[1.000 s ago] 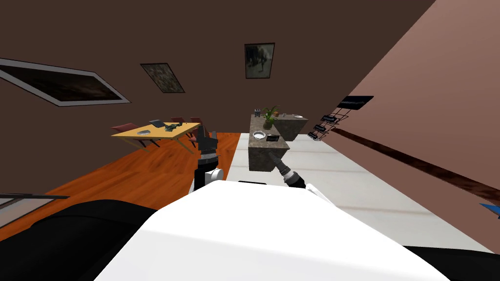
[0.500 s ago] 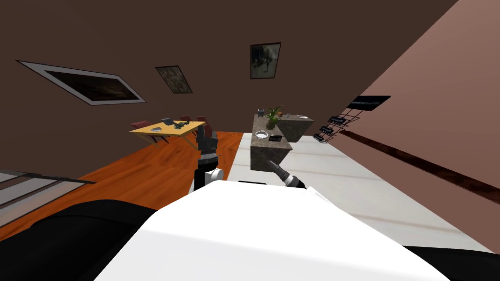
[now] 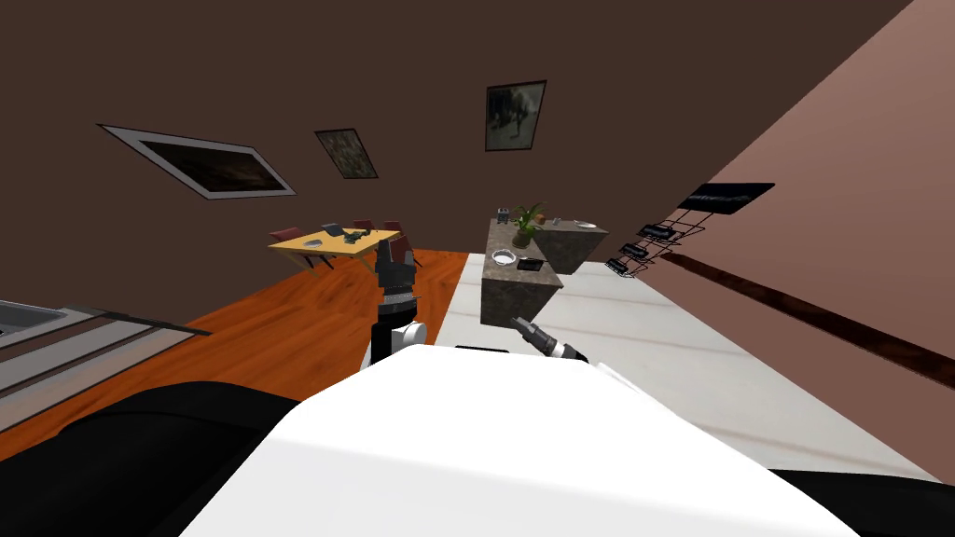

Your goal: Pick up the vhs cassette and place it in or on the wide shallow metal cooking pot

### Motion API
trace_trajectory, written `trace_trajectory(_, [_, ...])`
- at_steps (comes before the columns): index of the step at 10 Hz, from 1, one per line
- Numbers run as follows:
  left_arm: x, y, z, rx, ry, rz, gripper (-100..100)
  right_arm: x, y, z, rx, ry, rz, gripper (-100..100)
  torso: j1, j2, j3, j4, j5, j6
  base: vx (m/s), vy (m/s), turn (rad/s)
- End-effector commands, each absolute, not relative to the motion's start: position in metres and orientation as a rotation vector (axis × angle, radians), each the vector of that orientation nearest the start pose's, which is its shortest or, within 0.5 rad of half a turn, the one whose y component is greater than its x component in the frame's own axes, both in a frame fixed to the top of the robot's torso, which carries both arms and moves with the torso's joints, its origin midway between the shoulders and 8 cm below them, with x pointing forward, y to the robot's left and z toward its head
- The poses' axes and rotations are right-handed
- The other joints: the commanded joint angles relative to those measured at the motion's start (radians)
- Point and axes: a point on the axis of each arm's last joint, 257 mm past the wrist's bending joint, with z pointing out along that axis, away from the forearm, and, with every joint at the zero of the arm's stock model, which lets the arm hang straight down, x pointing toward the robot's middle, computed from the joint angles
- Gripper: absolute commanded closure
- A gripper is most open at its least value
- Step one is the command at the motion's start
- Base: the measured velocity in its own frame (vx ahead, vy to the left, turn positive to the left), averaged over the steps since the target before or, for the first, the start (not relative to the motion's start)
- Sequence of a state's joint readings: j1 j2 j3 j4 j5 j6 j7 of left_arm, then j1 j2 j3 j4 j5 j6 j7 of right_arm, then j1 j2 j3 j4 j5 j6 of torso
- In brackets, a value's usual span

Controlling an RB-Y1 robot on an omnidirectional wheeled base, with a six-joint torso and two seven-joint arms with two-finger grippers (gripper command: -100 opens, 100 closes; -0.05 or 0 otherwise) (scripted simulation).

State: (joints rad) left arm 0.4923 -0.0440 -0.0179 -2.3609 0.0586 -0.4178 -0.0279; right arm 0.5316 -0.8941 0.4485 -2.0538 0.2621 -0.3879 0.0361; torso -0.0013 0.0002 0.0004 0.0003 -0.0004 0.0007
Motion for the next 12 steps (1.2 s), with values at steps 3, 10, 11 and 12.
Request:
trace_trajectory(3, [0.340, 0.283, 0.047, -0.711, 0.543, -1.337, 0, 0.260, -0.157, -0.282, -0.021, 1.980, 1.128, -100, 0.000, 0.000, 0.000, 0.000, 0.000, 0.000, -0.019, 0.006, 0.104])
trace_trajectory(10, [0.340, 0.283, 0.047, -0.711, 0.543, -1.337, 0, 0.201, -0.219, -0.354, -0.201, 2.260, 0.950, -100, 0.000, -0.001, -0.001, 0.000, 0.000, 0.000, -0.007, 0.011, 0.131])
trace_trajectory(11, [0.340, 0.283, 0.047, -0.711, 0.543, -1.337, 0, 0.198, -0.228, -0.355, -0.232, 2.283, 0.927, -100, 0.001, -0.002, -0.001, 0.000, 0.000, -0.001, 0.002, 0.014, 0.108])
trace_trajectory(12, [0.340, 0.283, 0.047, -0.711, 0.543, -1.337, 0, 0.180, -0.247, -0.373, -0.267, 2.349, 0.880, -100, 0.001, -0.002, -0.001, 0.000, 0.000, 0.000, 0.013, 0.026, 0.191])
